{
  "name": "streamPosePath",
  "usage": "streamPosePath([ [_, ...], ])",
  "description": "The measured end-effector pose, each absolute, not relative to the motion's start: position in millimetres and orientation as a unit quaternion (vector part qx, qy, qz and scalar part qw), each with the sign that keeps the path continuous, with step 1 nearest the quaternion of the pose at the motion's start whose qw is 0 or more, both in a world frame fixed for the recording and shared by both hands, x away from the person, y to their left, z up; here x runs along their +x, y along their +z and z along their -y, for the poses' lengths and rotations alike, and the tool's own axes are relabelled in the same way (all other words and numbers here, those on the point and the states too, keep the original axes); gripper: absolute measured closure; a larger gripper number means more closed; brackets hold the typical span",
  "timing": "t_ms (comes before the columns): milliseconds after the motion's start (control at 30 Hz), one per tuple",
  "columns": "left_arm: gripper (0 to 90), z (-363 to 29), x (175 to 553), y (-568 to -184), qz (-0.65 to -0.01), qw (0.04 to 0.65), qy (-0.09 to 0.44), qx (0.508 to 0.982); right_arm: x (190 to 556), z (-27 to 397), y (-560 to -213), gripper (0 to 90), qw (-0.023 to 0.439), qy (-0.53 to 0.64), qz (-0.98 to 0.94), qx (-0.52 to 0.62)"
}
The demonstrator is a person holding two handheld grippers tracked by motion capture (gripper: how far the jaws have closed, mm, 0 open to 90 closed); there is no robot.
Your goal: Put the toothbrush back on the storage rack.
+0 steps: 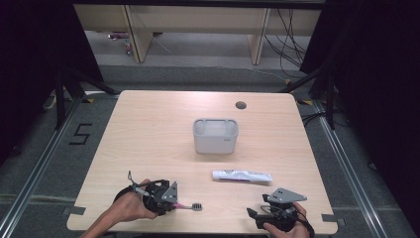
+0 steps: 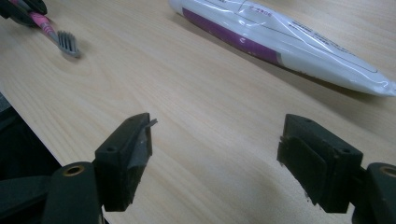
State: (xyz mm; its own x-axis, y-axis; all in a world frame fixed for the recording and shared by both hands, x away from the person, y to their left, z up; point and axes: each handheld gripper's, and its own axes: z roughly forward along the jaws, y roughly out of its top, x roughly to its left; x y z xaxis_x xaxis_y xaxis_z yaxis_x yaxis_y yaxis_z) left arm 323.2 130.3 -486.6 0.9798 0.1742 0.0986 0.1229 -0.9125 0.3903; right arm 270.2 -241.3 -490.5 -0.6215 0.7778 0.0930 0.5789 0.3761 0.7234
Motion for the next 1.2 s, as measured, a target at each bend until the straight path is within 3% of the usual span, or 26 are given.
streamPosePath([
  [400,81.2,-124.6,326.5,-485.0,-0.1,0.178,0.053,0.978,270.4,241.2,-490.5,25.9,0.134,0.376,-0.82,0.411],
  [1200,82.6,-98.7,346.9,-479.0,-0.09,0.068,-0.016,0.993,270.6,241.1,-491.9,25.8,0.131,0.376,-0.819,0.414],
])
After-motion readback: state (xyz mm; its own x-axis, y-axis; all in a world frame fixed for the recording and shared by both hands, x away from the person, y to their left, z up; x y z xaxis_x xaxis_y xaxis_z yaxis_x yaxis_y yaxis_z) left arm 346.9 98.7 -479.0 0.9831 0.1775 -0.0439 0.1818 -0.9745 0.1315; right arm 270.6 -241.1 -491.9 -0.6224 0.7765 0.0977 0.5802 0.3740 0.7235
